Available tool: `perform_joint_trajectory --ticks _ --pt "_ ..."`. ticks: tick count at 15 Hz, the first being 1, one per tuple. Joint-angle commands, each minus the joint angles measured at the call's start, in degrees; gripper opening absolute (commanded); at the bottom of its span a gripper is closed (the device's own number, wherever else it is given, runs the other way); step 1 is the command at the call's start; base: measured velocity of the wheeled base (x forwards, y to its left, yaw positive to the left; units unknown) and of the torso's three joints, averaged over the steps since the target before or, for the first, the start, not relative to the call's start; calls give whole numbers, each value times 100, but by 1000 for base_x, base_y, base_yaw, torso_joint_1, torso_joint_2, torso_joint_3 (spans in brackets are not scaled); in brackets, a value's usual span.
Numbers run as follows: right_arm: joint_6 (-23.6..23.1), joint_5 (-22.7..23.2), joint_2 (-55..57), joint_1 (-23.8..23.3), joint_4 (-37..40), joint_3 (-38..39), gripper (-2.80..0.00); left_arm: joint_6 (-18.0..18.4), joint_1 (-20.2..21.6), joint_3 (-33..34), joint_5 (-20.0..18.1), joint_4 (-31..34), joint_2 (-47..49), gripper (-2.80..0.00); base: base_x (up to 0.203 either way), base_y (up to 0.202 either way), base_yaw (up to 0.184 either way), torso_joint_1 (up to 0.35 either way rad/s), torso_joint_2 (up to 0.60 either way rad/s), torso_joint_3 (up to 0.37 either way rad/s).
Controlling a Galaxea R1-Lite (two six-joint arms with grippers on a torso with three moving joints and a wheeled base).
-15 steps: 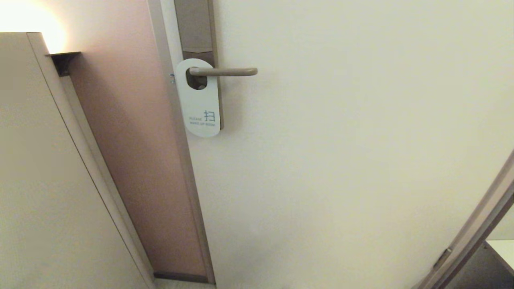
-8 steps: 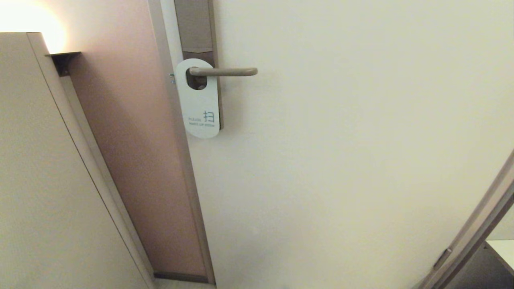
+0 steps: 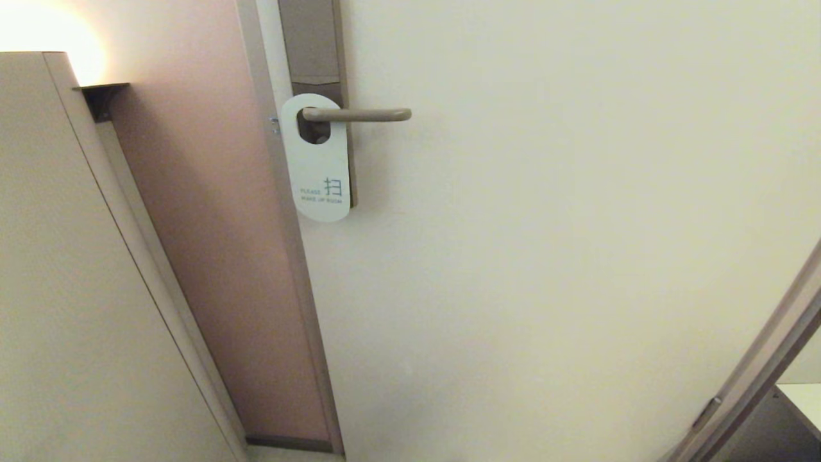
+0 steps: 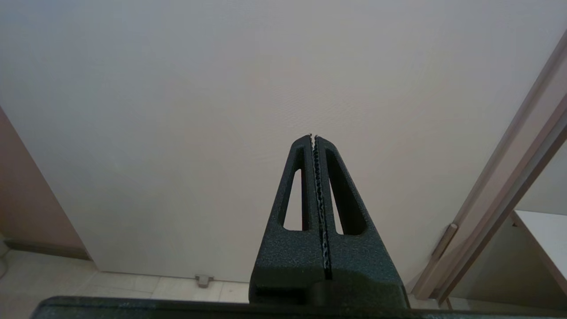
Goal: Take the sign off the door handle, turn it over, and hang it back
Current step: Take down the sign
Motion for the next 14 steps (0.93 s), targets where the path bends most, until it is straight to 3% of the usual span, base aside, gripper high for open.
perform_joint_trajectory --ticks 1,10,14 --pt "-2 4 7 -1 -1 0 -280 9 2 0 0 -1 0 -280 0 0 0 0 0 0" --pt "-2 4 7 -2 -1 0 -280 -125 2 -48 -17 7 0 -280 0 0 0 0 0 0" --pt "-2 4 7 6 -1 0 -280 -140 -33 -763 -71 539 3 -280 0 0 0 0 0 0"
